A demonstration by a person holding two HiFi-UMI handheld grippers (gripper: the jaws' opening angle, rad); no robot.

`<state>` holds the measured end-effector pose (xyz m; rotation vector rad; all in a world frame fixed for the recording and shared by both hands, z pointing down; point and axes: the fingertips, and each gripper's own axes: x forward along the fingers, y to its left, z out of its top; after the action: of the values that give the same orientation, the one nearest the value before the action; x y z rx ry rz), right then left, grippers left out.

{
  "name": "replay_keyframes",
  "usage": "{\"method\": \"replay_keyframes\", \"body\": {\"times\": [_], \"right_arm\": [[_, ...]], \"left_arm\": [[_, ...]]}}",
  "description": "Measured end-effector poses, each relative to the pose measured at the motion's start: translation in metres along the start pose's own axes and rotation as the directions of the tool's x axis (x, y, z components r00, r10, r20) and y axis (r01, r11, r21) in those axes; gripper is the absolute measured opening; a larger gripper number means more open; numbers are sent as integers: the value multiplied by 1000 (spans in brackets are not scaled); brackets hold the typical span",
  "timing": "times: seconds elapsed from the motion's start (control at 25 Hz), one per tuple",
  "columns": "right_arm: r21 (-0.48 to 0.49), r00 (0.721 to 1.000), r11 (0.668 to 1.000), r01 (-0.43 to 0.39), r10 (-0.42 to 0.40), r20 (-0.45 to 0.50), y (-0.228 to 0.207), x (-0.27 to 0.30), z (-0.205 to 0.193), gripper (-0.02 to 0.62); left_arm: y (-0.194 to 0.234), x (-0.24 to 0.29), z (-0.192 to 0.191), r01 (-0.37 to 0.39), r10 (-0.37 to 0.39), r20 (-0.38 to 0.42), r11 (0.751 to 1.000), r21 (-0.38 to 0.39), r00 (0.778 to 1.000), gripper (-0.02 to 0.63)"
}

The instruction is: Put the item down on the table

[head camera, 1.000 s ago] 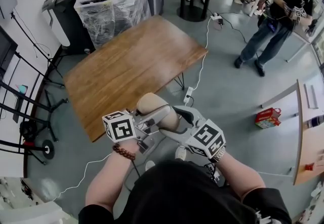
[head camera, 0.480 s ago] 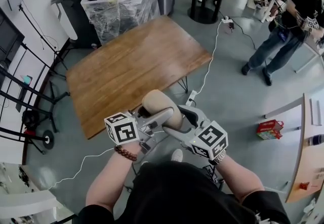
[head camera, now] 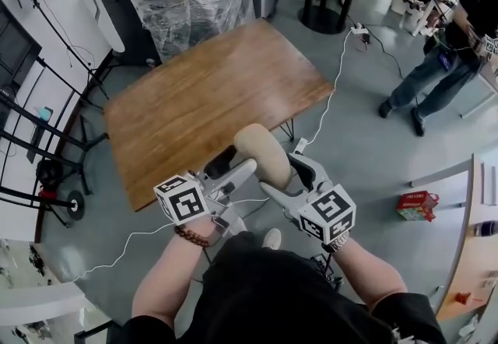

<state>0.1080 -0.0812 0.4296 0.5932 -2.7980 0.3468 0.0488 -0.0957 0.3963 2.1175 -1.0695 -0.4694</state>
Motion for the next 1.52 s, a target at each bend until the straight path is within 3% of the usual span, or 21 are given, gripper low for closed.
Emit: {"method": "replay_keyframes", "body": {"times": [0.48,0.92,1.52], "right_arm": [[-18,996,996,86,-86,-7,-24,67,34,331],[-12,989,989,146,-146,-1,-35,128,63,331],[-45,979,978,203,-204,-21,-94,175,87,331]], "left_arm": [[71,-20,65,-80,76,72,995,66,995,281],[111,-43,116,-99,89,86,987,126,992,157],[148,-56,145,-185,164,122,964,189,979,20]]}}
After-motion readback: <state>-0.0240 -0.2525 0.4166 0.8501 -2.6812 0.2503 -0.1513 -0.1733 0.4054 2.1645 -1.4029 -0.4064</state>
